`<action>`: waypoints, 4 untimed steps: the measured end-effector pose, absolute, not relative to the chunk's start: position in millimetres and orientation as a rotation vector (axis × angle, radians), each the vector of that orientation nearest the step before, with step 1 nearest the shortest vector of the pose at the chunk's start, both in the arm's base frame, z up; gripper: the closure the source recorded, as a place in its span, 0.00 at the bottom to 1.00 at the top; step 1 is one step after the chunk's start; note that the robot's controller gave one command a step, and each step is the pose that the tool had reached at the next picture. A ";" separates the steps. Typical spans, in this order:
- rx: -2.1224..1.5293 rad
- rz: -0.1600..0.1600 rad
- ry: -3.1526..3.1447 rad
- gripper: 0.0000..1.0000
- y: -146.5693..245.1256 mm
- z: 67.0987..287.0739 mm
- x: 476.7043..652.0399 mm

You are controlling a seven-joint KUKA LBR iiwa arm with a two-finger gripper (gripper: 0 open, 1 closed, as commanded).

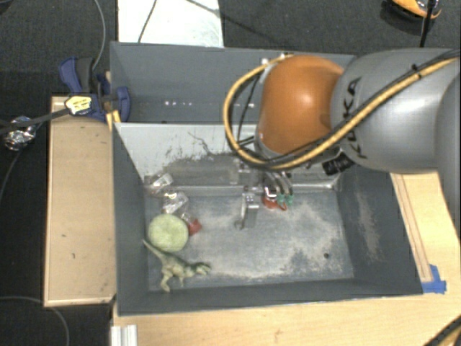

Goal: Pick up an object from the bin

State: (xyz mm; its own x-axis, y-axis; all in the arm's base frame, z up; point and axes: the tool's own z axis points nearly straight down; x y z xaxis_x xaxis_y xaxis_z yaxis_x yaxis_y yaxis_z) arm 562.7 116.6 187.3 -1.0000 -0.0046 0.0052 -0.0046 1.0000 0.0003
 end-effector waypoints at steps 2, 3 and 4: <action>-0.014 -0.001 -3.145 0.00 161.6 162.3 544.7; 0.074 -0.007 -3.140 0.00 192.9 143.1 557.1; 0.344 -0.001 -3.129 0.00 200.2 121.2 557.7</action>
Offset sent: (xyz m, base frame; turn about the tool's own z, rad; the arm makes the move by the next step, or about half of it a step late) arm -0.0358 0.0826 -0.0487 0.0078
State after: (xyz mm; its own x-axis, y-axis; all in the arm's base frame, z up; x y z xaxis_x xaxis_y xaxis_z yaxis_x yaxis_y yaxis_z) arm 557.7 200.2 121.2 -0.9761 -0.2174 -0.0059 -0.2174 0.9761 0.0002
